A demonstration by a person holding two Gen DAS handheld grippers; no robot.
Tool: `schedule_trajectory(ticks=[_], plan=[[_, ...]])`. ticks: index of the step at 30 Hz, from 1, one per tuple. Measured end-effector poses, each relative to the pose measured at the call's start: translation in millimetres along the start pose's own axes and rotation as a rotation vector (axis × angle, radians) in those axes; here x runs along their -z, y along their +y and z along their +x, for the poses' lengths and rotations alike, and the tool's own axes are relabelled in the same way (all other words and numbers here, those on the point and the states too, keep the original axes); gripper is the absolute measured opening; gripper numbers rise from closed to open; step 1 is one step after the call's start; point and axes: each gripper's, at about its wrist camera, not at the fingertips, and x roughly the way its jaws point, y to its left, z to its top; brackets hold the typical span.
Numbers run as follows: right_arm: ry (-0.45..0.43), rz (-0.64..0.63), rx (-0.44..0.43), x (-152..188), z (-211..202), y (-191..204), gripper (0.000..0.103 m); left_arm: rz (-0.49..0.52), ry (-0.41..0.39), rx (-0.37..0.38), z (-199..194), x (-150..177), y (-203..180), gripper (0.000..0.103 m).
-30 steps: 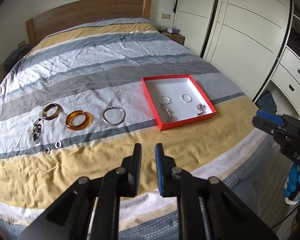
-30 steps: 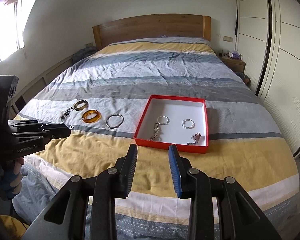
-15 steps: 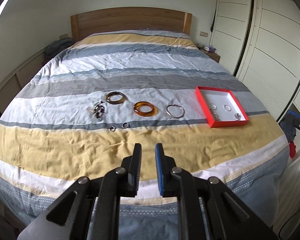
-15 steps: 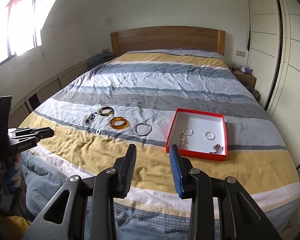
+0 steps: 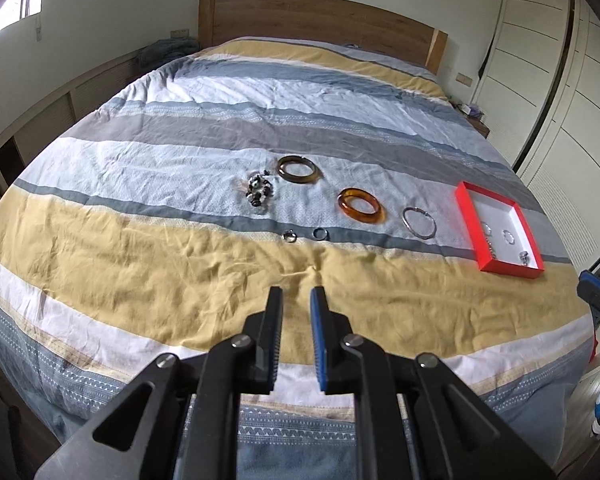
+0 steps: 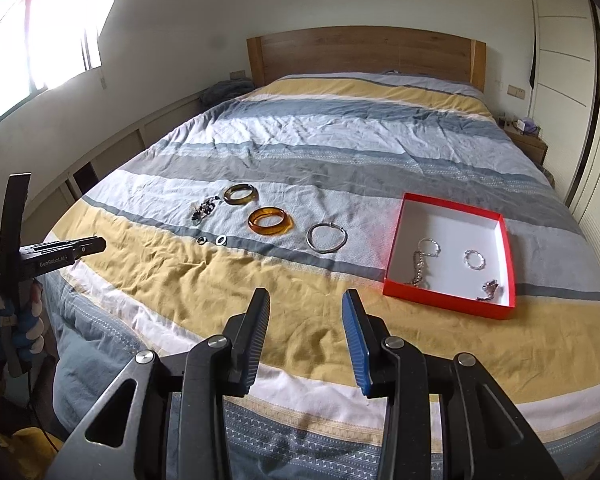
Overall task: Organize jewelry
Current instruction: 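Withdraw both tools from the box toward the remaining jewelry, then grasp a silver ring with the left tool while the right tool grasps the thin silver bangle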
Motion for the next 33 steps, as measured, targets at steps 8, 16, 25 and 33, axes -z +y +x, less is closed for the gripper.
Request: schedule_trajectory(ticks=[8,16,25,33], plan=[[0.062,0.032,-0.047,-5,72,-3,0.037,-0.030,0.052,0.004,58,-8,9,0.013],[0.126,0.017,-0.095,-14,146,5,0.037,-0.054,0.102,0.021,119,-21,23,0.013],[0.175,0.036,-0.088,-18,208,-3,0.038,-0.051,0.145,0.084,174,-33,20,0.013],[0.189,0.089,-0.069,-21,242,-17,0.045,-0.046,0.170,0.068,209,-37,18,0.015]])
